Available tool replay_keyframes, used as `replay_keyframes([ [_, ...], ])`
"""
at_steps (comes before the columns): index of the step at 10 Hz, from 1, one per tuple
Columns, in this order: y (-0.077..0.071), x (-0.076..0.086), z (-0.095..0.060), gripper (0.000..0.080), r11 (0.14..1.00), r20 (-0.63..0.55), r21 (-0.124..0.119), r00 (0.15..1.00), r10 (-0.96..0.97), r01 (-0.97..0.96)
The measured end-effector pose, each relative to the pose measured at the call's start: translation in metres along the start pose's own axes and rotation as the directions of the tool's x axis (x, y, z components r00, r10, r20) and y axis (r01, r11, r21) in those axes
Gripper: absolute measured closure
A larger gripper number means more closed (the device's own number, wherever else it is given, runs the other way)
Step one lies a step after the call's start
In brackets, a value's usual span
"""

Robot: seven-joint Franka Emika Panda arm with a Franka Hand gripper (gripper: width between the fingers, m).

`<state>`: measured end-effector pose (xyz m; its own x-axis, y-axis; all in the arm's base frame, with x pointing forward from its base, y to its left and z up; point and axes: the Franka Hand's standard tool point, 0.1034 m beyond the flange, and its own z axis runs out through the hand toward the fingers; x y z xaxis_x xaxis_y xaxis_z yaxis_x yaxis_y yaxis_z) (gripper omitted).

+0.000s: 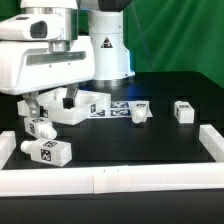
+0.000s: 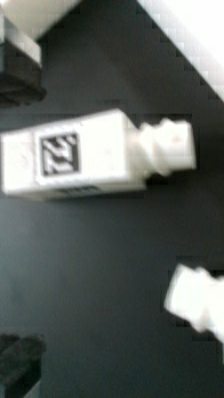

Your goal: Assemble one leg

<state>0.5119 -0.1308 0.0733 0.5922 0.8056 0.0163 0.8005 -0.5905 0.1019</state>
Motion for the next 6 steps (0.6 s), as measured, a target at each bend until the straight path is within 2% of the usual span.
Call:
replay_keyframes([
  [2, -0.034, -0.036, -0.013, 0.0150, 0.999, -0.004, 0.001, 0.999, -0.047, 0.047],
  [3, -0.042, -0.048, -0.021, 0.0150, 1.000, -0.008, 0.002, 1.000, 0.003, -0.003],
  [4, -0.041, -0.046, -0.023, 0.0150, 1.000, -0.012, -0.006, 1.000, 0.026, -0.026],
  [6, -0.042, -0.047, -0.021, 0.0150, 1.000, -0.010, -0.003, 1.000, 0.023, -0.023],
])
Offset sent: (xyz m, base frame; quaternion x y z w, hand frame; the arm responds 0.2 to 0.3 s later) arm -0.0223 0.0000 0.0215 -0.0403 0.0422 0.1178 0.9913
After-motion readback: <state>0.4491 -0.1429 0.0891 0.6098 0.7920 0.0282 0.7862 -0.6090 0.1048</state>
